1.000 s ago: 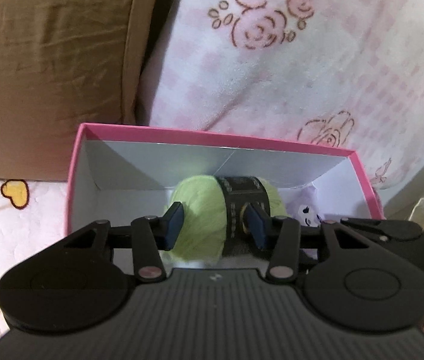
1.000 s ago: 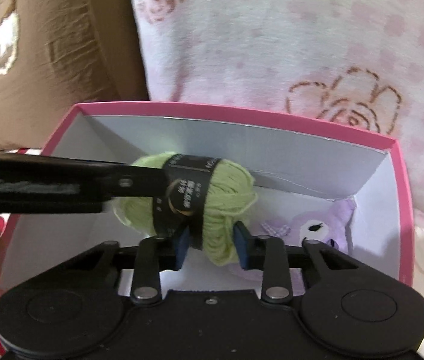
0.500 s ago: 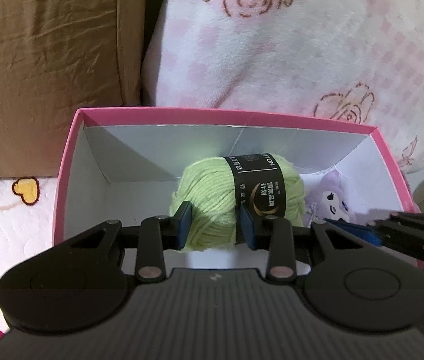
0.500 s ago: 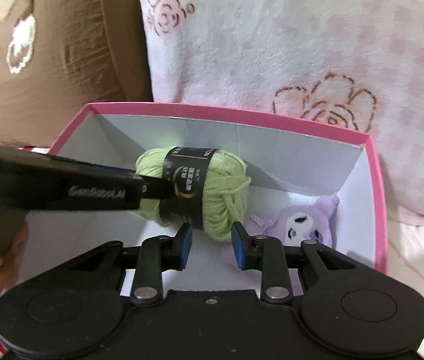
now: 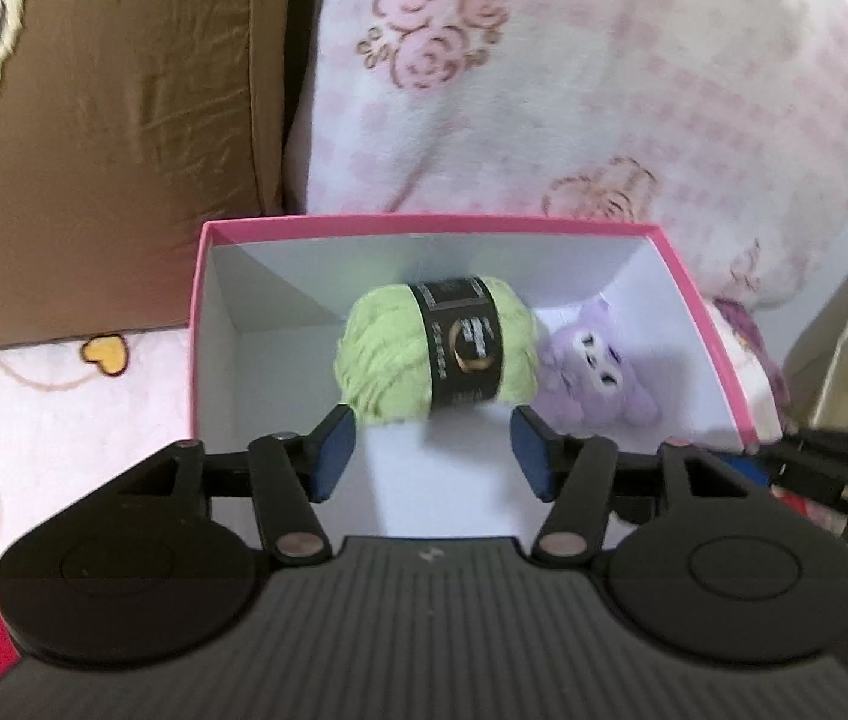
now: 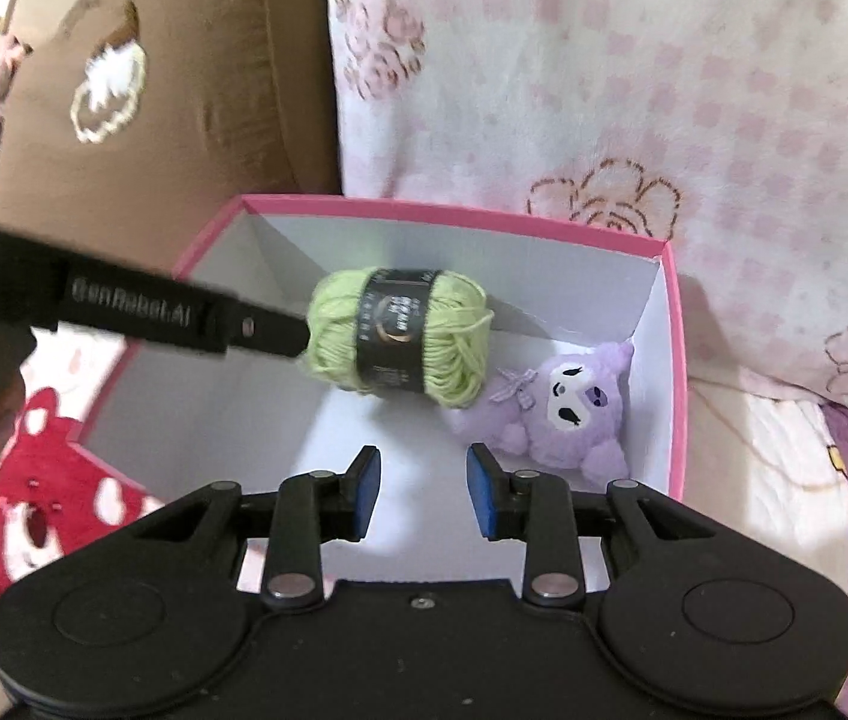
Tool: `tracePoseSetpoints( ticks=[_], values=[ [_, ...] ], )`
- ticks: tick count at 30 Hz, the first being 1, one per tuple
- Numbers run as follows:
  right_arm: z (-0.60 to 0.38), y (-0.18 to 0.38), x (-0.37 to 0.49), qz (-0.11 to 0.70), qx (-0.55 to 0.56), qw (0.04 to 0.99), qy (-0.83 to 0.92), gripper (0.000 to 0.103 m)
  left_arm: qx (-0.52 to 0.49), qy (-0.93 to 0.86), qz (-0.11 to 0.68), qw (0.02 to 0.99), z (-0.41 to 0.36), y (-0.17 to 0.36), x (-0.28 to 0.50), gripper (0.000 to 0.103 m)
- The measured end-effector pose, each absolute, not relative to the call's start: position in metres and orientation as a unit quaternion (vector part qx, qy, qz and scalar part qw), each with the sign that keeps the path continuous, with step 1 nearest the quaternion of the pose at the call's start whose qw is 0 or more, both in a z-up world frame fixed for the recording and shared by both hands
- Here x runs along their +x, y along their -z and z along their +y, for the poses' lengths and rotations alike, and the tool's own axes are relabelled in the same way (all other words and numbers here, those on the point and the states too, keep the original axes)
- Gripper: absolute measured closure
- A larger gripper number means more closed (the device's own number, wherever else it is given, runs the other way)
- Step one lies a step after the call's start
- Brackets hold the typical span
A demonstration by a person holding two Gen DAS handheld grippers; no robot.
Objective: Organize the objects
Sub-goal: 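Withdraw the left tool up from the box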
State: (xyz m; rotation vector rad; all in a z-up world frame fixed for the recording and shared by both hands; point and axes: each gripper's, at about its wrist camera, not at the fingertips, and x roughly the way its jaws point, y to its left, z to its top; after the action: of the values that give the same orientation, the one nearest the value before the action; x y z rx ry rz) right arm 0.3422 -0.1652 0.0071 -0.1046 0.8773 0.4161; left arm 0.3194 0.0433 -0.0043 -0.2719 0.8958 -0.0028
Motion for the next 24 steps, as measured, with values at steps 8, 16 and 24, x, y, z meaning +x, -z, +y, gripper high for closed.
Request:
tracePoseSetpoints(
  ticks=[8, 16, 24],
  values=[
    [-0.176, -0.06, 0.292, 0.396, -0.047, 0.892, -0.215, 0.055, -0.094, 0.014, 0.436, 0.895, 0.029, -0.034, 0.261, 0.037],
    [-0.188, -0.091, 0.254, 0.413, -0.05, 0.886, -0.205, 0.051, -0.085, 0.006, 0.449, 0.89, 0.021, -0.058, 0.216, 0.037],
    [-0.194, -0.119, 0.198, 0.396, -0.068, 0.891, -0.212, 0.036, -0.081, 0.032, 0.447, 0.89, 0.011, -0.074, 0.162, 0.033]
  ],
)
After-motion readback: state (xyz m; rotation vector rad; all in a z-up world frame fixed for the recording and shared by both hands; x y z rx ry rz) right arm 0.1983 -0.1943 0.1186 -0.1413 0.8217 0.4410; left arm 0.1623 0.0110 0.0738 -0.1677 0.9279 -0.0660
